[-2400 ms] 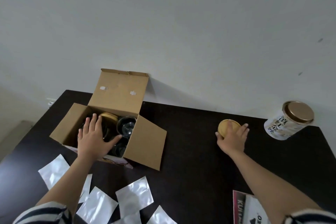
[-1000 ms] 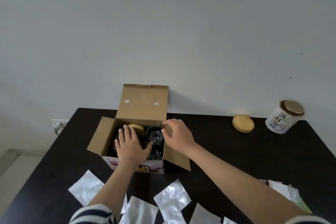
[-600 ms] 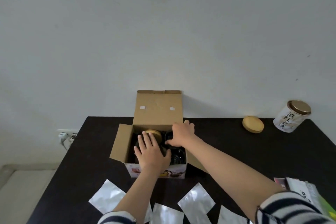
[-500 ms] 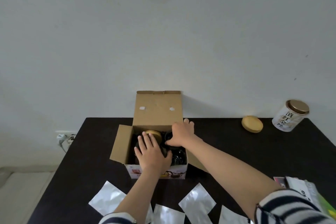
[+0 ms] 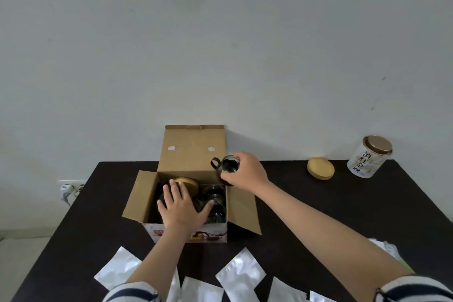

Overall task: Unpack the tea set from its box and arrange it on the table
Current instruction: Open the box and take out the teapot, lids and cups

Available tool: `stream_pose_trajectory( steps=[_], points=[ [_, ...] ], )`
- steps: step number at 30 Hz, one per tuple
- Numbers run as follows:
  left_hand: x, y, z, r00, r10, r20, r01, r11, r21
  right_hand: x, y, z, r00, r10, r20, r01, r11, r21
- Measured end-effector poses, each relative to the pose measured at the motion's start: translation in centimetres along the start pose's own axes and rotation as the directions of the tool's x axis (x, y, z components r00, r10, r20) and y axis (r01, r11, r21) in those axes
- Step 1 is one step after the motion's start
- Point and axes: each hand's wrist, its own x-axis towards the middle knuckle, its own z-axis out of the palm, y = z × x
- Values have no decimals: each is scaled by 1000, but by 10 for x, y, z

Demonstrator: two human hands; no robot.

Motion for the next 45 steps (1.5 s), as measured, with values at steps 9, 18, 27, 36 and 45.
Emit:
stream_pose_trajectory(
  steps=[9,18,27,36,45],
  points=[
    [-8,49,-15,964,-220,151,238,965,-109,-25,149,-69,981,190,48,-183,975,-123],
    [-14,53,7,964,-264,27,265,960,-88,-42,281,-119,912,405,70,-373,888,-269],
    [-10,57,13,957,-289,-21,287,954,-82,-12,336,-171,901,415,124,-332,847,-416],
    [-6,55,16,952,-305,-36,301,951,-74,26,337,-173,902,366,230,-186,809,-557],
    [-4,53,19,949,-314,-38,310,947,-81,54,343,-176,911,275,309,-41,803,-594]
  ],
)
